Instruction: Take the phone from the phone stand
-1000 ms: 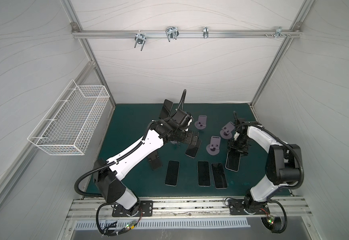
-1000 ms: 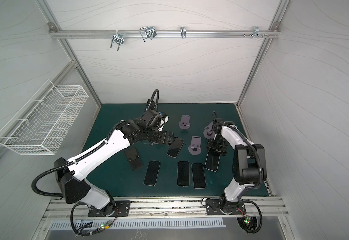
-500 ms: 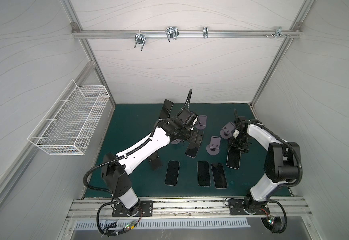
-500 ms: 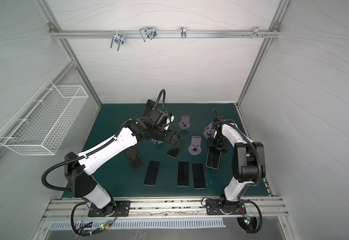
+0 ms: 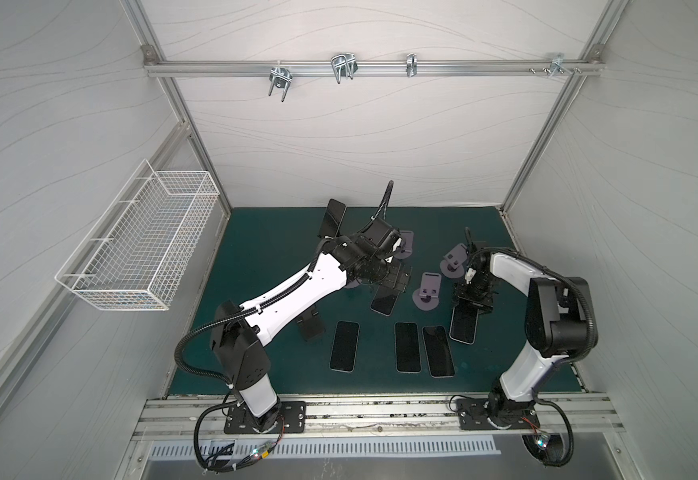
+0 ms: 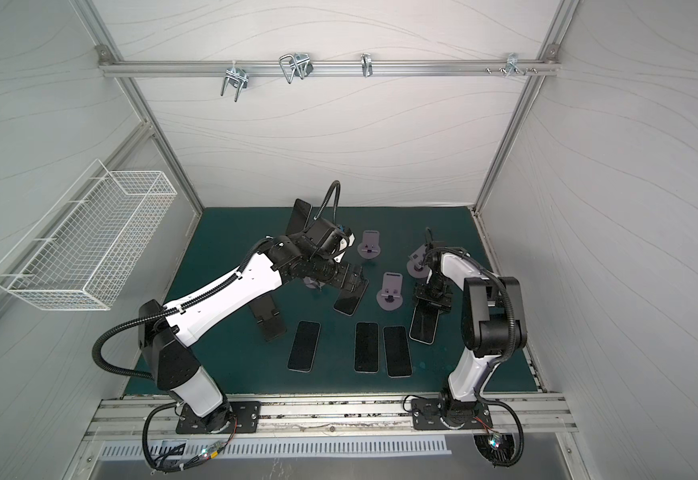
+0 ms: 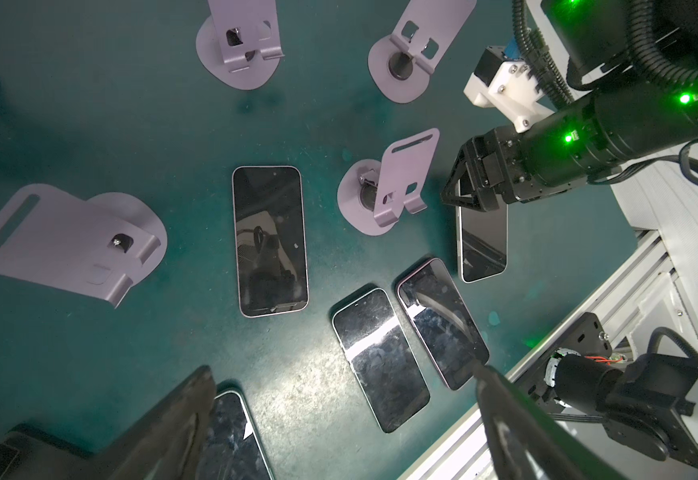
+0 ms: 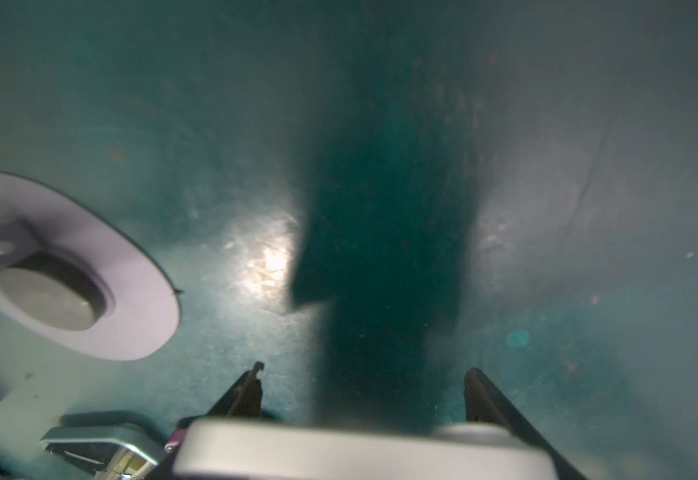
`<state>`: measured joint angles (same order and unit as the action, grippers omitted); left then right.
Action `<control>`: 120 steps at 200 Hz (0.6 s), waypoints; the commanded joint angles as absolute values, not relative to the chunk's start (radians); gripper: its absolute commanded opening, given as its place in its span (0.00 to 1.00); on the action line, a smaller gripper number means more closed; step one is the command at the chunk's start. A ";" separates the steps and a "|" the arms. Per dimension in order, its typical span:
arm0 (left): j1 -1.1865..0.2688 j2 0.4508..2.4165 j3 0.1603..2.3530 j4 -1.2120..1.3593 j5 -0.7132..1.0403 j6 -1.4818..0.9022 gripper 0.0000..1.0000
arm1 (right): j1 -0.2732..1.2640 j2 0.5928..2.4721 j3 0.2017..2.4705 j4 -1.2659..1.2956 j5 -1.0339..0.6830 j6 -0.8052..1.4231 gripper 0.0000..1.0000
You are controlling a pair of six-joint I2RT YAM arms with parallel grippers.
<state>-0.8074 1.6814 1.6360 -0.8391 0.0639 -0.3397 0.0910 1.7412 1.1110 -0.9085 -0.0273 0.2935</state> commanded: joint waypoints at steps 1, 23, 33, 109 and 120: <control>-0.812 1.684 1.687 -0.857 0.032 -0.319 0.99 | 0.085 1.700 1.101 -0.912 -0.030 0.325 0.58; -0.812 1.694 1.703 -0.868 0.034 -0.318 0.99 | 0.085 1.703 1.101 -0.906 -0.016 0.338 0.58; -0.812 1.697 1.709 -0.875 0.032 -0.316 0.99 | 0.087 1.699 1.095 -0.903 -0.013 0.348 0.58; -0.812 1.698 1.709 -0.880 0.020 -0.310 0.99 | 0.093 1.688 1.043 -0.853 0.006 0.374 0.59; -0.812 1.699 1.710 -0.876 0.018 -0.310 0.99 | 0.094 1.693 1.044 -0.847 0.011 0.374 0.59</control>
